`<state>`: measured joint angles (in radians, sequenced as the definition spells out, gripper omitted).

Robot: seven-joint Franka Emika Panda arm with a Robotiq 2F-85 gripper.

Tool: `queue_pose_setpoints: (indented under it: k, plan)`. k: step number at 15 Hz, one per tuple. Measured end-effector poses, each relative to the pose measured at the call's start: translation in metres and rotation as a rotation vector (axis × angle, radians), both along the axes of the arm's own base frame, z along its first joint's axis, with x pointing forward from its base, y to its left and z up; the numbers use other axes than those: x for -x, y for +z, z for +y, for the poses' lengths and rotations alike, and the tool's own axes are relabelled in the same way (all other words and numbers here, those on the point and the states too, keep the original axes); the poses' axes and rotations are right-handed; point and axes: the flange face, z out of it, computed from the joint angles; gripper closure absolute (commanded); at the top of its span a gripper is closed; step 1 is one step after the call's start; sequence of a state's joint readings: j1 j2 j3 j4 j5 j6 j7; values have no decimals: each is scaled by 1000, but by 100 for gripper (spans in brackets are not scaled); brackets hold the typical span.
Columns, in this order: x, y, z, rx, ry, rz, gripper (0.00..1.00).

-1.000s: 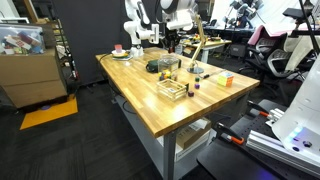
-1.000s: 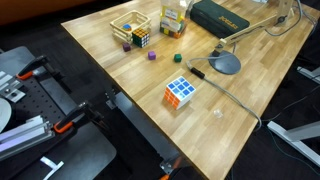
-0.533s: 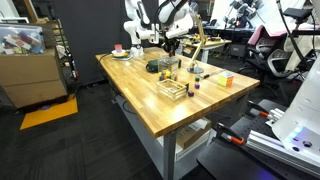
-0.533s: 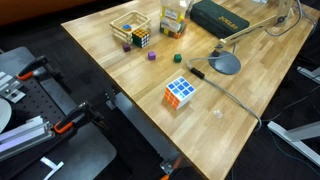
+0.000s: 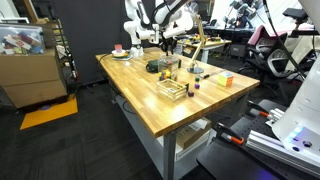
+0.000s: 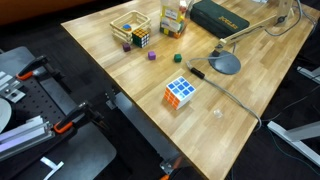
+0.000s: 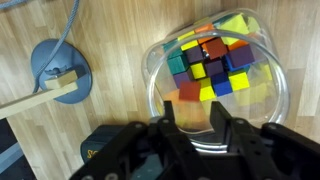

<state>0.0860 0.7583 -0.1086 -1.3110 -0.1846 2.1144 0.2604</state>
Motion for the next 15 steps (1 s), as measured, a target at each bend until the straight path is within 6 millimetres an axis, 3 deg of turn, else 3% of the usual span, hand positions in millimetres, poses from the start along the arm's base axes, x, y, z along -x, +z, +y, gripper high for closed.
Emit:
queue_pose_setpoints:
  k: [4,9,12,15]
  plan:
    - [1,-1,3,-31,-14,15,1]
    - [2,5,7,-41,-15,13,0]
    - [8,28,33,-65,14,9,0]
    - [27,55,59,-95,16,20,0]
